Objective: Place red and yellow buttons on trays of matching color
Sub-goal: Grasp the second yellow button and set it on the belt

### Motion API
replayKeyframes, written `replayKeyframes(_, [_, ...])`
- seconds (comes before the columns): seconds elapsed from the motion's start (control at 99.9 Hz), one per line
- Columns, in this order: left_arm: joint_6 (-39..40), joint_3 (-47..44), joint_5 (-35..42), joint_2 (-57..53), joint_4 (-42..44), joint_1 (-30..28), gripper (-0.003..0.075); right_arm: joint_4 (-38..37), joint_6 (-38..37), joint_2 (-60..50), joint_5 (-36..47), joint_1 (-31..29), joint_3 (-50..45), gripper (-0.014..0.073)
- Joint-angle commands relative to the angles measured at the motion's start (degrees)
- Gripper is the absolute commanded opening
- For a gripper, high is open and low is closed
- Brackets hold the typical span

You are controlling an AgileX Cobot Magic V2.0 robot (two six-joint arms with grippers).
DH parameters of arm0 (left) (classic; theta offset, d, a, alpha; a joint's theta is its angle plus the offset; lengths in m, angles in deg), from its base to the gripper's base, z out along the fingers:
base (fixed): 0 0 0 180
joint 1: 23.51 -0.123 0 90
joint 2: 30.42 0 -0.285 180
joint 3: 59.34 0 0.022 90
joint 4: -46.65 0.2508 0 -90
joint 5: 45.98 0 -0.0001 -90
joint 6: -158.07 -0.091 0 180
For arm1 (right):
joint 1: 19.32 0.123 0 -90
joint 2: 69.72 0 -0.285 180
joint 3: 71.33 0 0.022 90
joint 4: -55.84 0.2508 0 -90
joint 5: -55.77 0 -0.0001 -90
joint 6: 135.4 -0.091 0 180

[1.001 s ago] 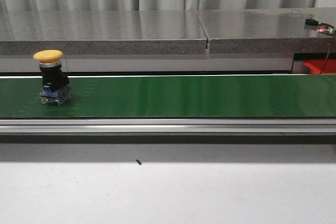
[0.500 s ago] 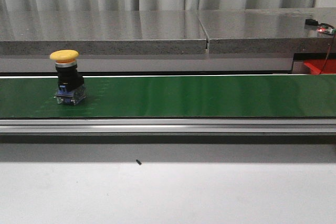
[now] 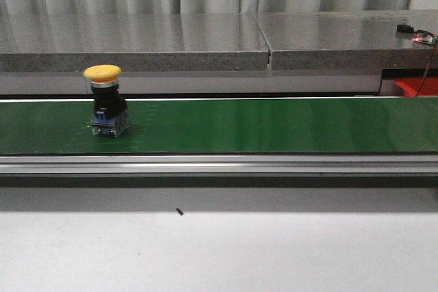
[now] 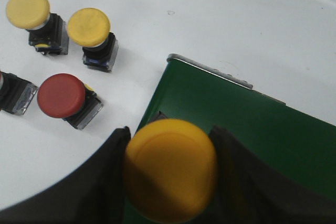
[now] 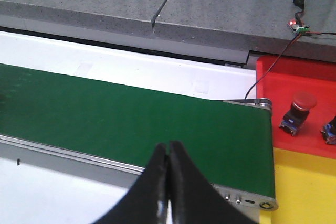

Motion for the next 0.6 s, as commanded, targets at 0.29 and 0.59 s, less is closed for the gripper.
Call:
replayKeyframes(0.29, [-0.6, 1.8, 2.9, 1.4, -1.7, 1.9, 0.0043, 1.2, 0.2, 0.3, 3.6, 0.0, 1.3, -0.0068])
replayKeyframes(0.59, [-0.6, 1.8, 2.8, 1.6, -2.9, 1.9, 0.0094, 1.2, 0.2, 0.3, 3.6, 0.0, 1.3, -0.0068])
